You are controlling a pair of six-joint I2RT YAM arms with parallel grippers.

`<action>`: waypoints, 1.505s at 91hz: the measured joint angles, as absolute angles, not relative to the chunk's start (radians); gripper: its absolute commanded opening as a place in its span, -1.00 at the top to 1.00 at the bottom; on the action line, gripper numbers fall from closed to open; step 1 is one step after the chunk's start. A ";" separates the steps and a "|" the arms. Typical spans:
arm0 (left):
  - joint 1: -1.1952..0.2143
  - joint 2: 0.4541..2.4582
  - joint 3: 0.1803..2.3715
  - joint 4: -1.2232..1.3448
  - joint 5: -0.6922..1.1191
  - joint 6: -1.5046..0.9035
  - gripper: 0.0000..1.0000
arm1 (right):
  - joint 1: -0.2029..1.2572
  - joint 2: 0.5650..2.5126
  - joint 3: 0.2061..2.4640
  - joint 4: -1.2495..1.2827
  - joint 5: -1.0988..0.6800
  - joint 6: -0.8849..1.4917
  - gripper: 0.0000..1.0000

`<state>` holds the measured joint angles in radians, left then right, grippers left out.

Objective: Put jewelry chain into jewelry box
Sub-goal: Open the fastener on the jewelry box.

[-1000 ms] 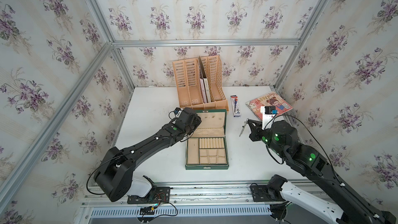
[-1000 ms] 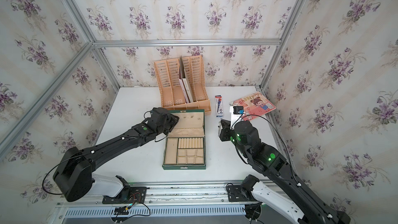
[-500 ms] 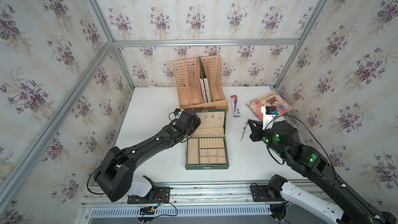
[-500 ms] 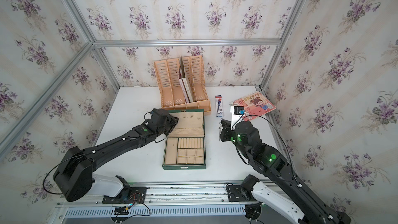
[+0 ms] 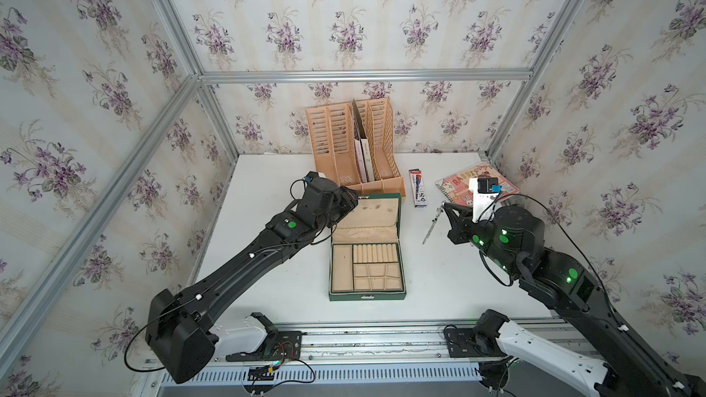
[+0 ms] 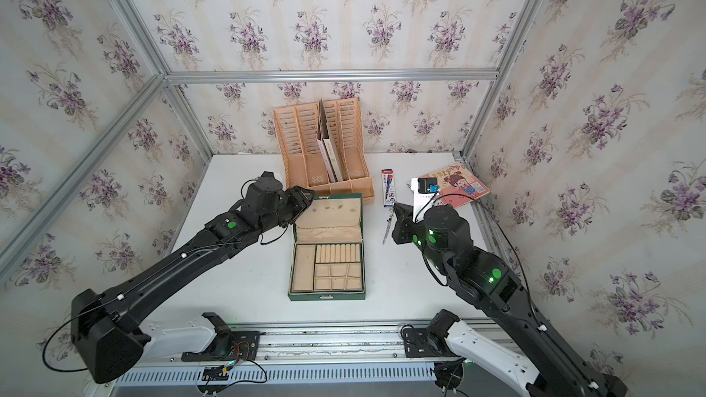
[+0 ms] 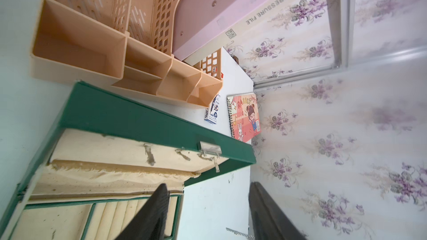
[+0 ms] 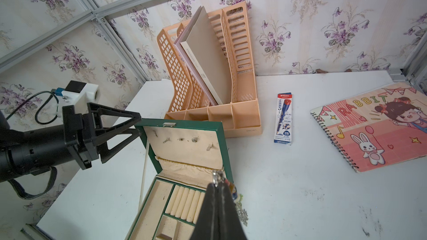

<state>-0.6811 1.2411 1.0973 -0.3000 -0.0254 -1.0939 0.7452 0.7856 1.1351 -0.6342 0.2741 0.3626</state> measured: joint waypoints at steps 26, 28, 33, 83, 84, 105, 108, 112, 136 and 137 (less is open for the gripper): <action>-0.695 1.054 0.940 -0.234 0.109 -0.666 0.00 | 0.754 1.036 1.427 -0.846 0.082 0.293 1.00; -0.696 1.039 0.921 -0.218 0.120 -0.632 0.01 | 0.759 1.053 1.448 -0.872 0.082 0.290 1.00; -0.703 1.001 0.872 -0.173 0.141 -0.560 0.04 | 0.780 1.091 1.502 -0.939 0.086 0.291 1.00; -0.821 0.909 0.421 0.698 0.282 -0.161 0.08 | 0.910 1.350 1.876 -1.319 0.123 0.338 1.00; -0.826 0.914 0.421 0.708 0.282 -0.156 0.08 | 0.912 1.352 1.877 -1.320 0.123 0.338 1.00; -0.910 1.059 0.434 0.871 0.300 -0.023 0.01 | 0.929 1.370 1.889 -1.358 0.123 0.344 1.00; -0.910 1.081 0.438 0.890 0.300 -0.009 0.01 | 0.929 1.370 1.890 -1.359 0.123 0.344 1.00; -0.912 1.106 0.443 0.911 0.300 0.007 0.01 | 0.929 1.370 1.891 -1.359 0.123 0.344 1.00; -0.916 1.258 0.493 0.985 0.332 0.059 -0.01 | 0.929 1.358 1.893 -1.360 0.123 0.344 1.00; -0.916 1.263 0.495 0.987 0.334 0.060 -0.01 | 0.930 1.357 1.893 -1.360 0.123 0.344 1.00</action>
<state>-0.9157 1.2629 0.4950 0.9871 0.3340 0.0597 0.9298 1.3575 1.8931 -1.3602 0.1230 0.3439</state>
